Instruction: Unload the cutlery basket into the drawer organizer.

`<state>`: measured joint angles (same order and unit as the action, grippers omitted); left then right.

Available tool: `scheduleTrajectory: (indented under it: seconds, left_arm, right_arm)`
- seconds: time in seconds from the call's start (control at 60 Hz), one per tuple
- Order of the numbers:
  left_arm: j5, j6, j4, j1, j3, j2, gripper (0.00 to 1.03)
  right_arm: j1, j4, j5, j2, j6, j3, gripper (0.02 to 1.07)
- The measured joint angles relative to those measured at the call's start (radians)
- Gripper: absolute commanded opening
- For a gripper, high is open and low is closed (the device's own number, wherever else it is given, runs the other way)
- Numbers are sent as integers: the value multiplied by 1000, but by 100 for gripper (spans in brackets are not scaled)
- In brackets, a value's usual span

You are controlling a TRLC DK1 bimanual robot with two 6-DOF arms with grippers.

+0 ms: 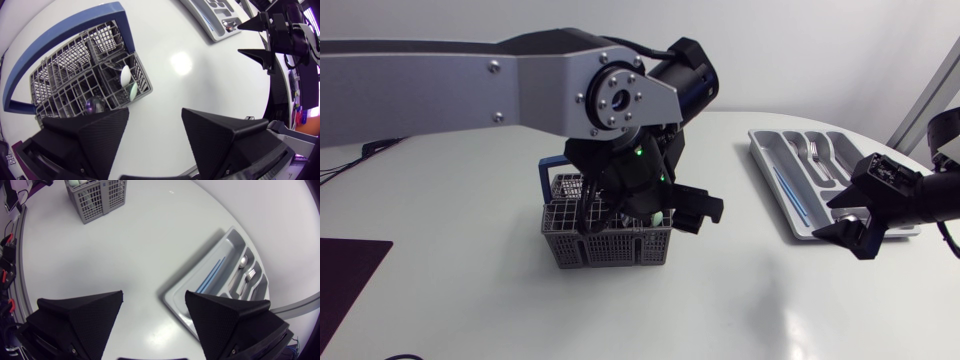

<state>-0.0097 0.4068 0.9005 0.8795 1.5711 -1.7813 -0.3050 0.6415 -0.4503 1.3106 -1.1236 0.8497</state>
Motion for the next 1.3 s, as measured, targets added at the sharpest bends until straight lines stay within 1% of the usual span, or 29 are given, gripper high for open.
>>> scheduleTrajectory:
  seconds: [0.033, 0.4, 0.417, 0.467, 0.6, 0.9, 0.933, 1.217, 1.233, 1.3]
  left_arm:
    - [-1, -12, 0, -1, 2, -1, 65]
    - [-12, -103, 0, -21, 14, -19, 65]
    - [-15, -106, -1, -21, 14, -21, 63]
    - [-22, -121, 0, -21, 14, -26, 54]
    - [-31, -152, -9, -21, 14, -31, 42]
    - [-35, -183, -22, -21, 14, -47, 42]
    - [-38, -184, -24, -21, 14, -51, 38]
    - [-52, -206, -38, -21, 14, -62, 38]
    - [-52, -206, -38, -21, 14, -62, 37]
    - [-53, -208, -38, -21, 14, -66, 29]
  right_arm:
    - [16, 4, -2, -16, 13, -15, 92]
    - [150, 13, -23, -150, 127, -122, 92]
    - [157, 13, -23, -155, 131, -127, 92]
    - [179, 13, -25, -174, 147, -142, 92]
    - [226, 14, -26, -216, 183, -171, 92]
    - [315, 14, -25, -297, 261, -215, 92]
    - [324, 14, -25, -306, 266, -220, 92]
    - [344, 14, -26, -328, 287, -235, 92]
    - [346, 14, -25, -330, 287, -237, 92]
    - [351, 14, -26, -335, 288, -241, 92]
